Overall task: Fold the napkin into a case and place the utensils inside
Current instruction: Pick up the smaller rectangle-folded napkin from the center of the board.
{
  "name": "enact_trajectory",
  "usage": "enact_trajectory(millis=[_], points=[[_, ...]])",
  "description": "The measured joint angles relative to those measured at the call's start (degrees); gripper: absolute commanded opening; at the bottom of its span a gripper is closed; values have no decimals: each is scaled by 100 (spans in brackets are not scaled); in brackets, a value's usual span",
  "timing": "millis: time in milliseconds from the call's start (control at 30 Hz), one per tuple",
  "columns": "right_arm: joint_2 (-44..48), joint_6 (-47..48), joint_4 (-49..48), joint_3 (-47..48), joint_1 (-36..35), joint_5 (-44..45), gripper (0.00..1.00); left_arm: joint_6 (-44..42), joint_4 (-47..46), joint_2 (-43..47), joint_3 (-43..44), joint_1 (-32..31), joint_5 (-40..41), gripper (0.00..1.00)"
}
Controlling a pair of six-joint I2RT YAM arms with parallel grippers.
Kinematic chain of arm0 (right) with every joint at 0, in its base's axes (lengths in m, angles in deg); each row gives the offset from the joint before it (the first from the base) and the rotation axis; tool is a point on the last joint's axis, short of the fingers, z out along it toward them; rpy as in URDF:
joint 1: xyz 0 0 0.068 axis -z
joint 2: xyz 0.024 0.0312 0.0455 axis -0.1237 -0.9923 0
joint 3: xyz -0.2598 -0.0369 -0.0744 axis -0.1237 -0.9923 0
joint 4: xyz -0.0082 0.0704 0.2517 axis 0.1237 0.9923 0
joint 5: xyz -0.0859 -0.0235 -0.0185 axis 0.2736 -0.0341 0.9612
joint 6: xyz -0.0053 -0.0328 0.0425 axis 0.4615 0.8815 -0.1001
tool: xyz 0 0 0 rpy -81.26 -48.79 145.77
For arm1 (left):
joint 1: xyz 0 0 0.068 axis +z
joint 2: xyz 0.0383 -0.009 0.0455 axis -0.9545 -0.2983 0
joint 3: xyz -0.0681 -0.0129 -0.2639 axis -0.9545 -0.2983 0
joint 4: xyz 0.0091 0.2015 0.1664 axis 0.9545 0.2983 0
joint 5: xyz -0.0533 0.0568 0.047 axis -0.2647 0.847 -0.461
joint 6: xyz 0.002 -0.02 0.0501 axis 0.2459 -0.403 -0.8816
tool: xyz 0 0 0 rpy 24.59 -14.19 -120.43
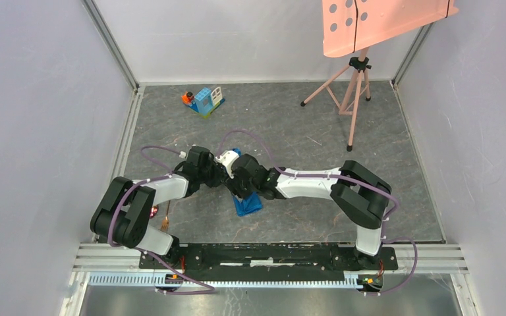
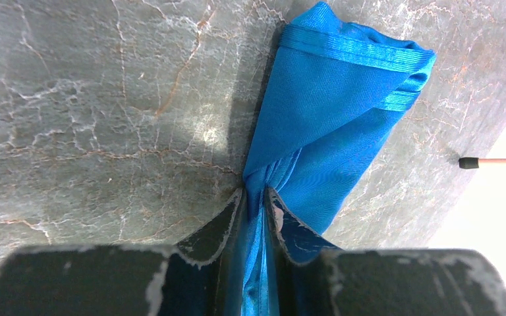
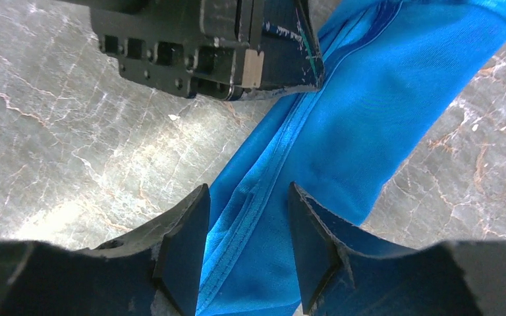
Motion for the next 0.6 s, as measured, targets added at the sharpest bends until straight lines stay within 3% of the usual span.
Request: enact_trajectory(millis=[600], points=[[-918, -713, 798, 988, -389, 1246, 66, 11, -4, 44, -66, 35, -131, 23]])
